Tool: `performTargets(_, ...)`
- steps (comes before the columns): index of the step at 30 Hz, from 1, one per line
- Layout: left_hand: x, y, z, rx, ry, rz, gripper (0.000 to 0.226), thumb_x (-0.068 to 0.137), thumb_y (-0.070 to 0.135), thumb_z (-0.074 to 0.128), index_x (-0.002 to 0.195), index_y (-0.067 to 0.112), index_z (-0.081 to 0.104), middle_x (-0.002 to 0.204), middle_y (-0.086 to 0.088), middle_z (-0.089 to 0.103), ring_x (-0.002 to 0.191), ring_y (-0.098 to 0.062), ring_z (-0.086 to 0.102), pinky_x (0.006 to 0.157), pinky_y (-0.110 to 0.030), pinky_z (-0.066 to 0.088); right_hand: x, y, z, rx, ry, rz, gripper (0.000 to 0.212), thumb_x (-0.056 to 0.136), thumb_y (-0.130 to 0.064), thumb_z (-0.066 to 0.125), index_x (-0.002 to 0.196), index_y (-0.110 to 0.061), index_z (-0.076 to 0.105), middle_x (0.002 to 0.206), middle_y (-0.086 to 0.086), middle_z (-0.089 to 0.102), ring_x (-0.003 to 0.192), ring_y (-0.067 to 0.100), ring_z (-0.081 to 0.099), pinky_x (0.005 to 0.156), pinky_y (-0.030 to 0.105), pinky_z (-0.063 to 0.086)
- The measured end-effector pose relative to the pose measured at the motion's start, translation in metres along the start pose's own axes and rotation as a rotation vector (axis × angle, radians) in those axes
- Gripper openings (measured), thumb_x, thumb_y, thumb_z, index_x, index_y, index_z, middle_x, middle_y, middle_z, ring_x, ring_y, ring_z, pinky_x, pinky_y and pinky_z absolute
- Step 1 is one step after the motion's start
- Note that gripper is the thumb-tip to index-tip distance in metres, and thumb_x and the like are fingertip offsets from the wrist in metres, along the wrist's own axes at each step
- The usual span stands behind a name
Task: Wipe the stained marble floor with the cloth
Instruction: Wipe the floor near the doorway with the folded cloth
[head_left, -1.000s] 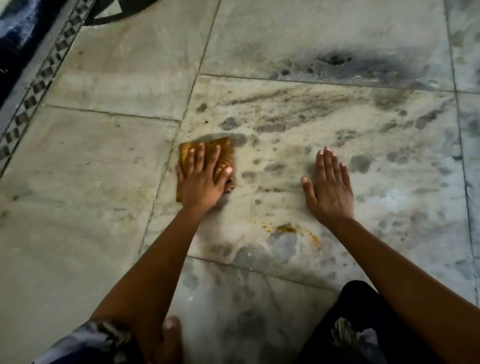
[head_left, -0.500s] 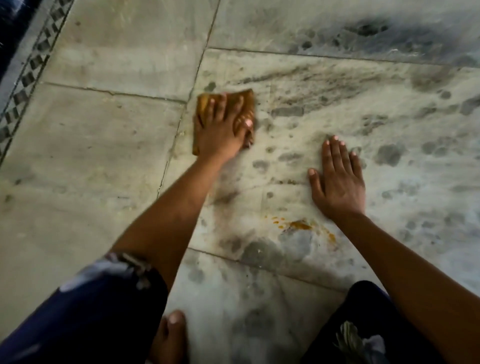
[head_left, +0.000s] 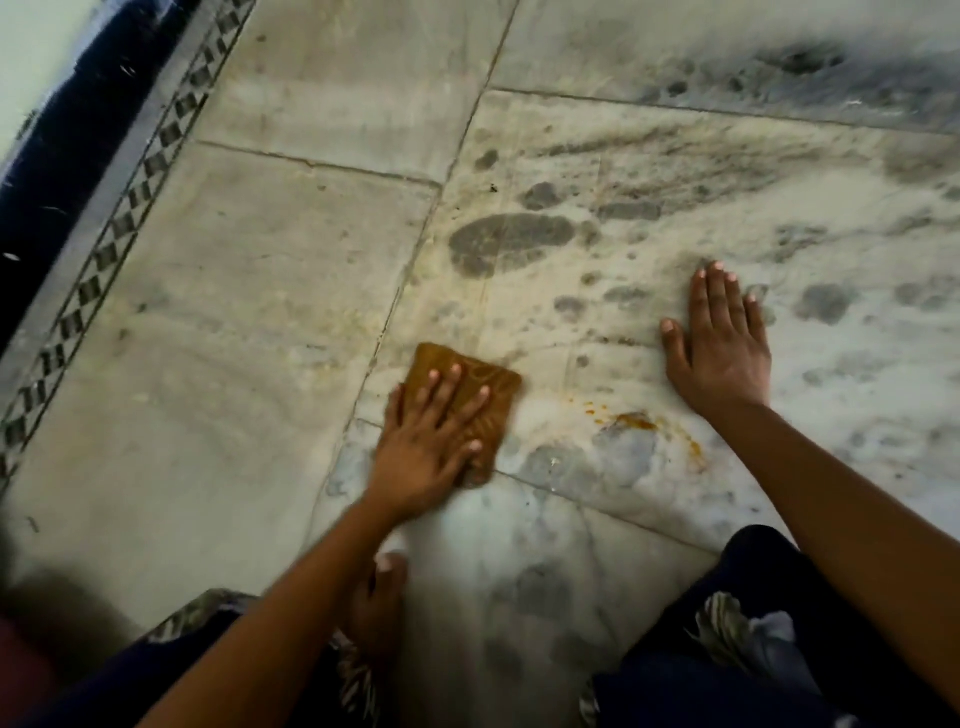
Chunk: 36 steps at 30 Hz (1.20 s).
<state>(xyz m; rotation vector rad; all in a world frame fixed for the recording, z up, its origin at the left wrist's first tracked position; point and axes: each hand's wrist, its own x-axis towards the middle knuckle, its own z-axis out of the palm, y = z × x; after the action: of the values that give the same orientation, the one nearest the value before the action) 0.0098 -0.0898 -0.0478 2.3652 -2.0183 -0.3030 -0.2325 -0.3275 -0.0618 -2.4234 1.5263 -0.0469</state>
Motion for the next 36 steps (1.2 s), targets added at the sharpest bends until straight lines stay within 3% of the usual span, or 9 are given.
performTargets(3,0.030,-0.055,-0.013,0.007,-0.001,-0.130,0.059,0.090,0.055,0.021,0.147,0.042,0.011,0.157,-0.003,0.017,0.144,-0.020,0.012,0.111,-0.050,0.012,-0.011,0.007,-0.001,-0.024,-0.010,-0.035,0.074,0.089,-0.050,0.007,0.149,-0.007,0.009,0.158,0.010,0.005,0.146,0.023,0.004,0.117,0.036,0.001)
performTargets(7,0.090,-0.045,-0.028,-0.008,-0.047,-0.357,0.063,0.088,0.056,0.014,0.147,0.038,0.003,0.159,0.001,-0.001,0.146,-0.021,-0.003,0.114,-0.051,-0.001,-0.022,0.011,0.000,-0.049,-0.007,-0.056,0.074,0.088,-0.050,0.007,0.149,-0.007,0.010,0.158,0.011,0.008,0.145,0.023,0.006,0.117,0.036,0.001)
performTargets(9,0.089,-0.025,-0.029,0.070,-0.077,-0.203,0.062,0.089,0.058,0.008,0.145,0.037,-0.004,0.159,-0.002,-0.004,0.146,-0.023,-0.004,0.113,-0.050,-0.005,-0.021,0.011,0.000,-0.042,-0.006,-0.043,0.074,0.088,-0.050,0.007,0.149,-0.007,0.010,0.158,0.011,0.008,0.145,0.023,0.007,0.117,0.036,0.001)
performTargets(13,0.032,-0.022,-0.019,0.167,-0.162,0.439,0.058,0.095,0.057,0.006,0.148,0.035,0.001,0.157,-0.006,0.000,0.146,-0.025,-0.001,0.114,-0.048,-0.003,-0.022,0.011,0.001,-0.063,-0.029,-0.031,0.075,0.088,-0.051,0.005,0.150,-0.009,0.005,0.158,0.009,0.003,0.146,0.021,0.003,0.117,0.034,-0.002)
performTargets(15,0.025,-0.054,-0.023,0.195,-0.157,0.569,0.056,0.097,0.055,0.011,0.149,0.036,0.001,0.158,-0.004,-0.006,0.145,-0.024,0.000,0.114,-0.046,0.001,-0.020,0.012,0.001,-0.068,-0.045,-0.037,0.076,0.087,-0.053,0.003,0.150,-0.010,0.003,0.158,0.007,0.000,0.146,0.019,0.000,0.116,0.033,-0.004)
performTargets(20,0.060,-0.116,-0.053,0.233,-0.190,0.366,0.061,0.092,0.062,0.002,0.147,0.038,-0.004,0.158,0.000,-0.008,0.146,-0.019,-0.002,0.112,-0.047,0.017,-0.022,0.013,0.000,-0.052,-0.047,-0.044,0.075,0.088,-0.053,0.004,0.149,-0.010,0.004,0.158,0.007,0.001,0.145,0.019,0.000,0.117,0.033,-0.004)
performTargets(26,0.078,-0.052,-0.036,0.122,-0.189,0.157,0.073,0.079,0.081,0.007,0.143,0.048,-0.004,0.158,-0.001,-0.003,0.146,-0.028,-0.001,0.111,-0.061,0.008,-0.021,0.014,-0.003,-0.030,-0.063,-0.045,0.075,0.089,-0.054,0.006,0.150,-0.010,0.005,0.158,0.007,0.002,0.145,0.017,-0.001,0.116,0.031,-0.004)
performTargets(32,0.018,-0.020,-0.015,0.133,-0.159,0.580,0.060,0.090,0.068,0.020,0.146,0.048,0.011,0.158,-0.007,0.009,0.144,-0.035,0.004,0.107,-0.067,0.004,-0.049,0.050,-0.012,-0.128,-0.114,-0.083,0.077,0.089,-0.059,0.008,0.150,-0.011,0.008,0.157,0.006,0.005,0.145,0.016,0.004,0.116,0.029,-0.002)
performTargets(36,0.066,-0.026,-0.019,0.101,-0.123,0.488,0.064,0.085,0.075,0.016,0.144,0.051,0.007,0.158,-0.004,0.005,0.144,-0.028,0.005,0.108,-0.067,0.004,-0.071,0.053,-0.010,-0.112,-0.108,0.021,0.075,0.090,-0.058,0.008,0.149,-0.012,0.002,0.155,0.002,-0.004,0.142,0.011,-0.004,0.115,0.025,-0.007)
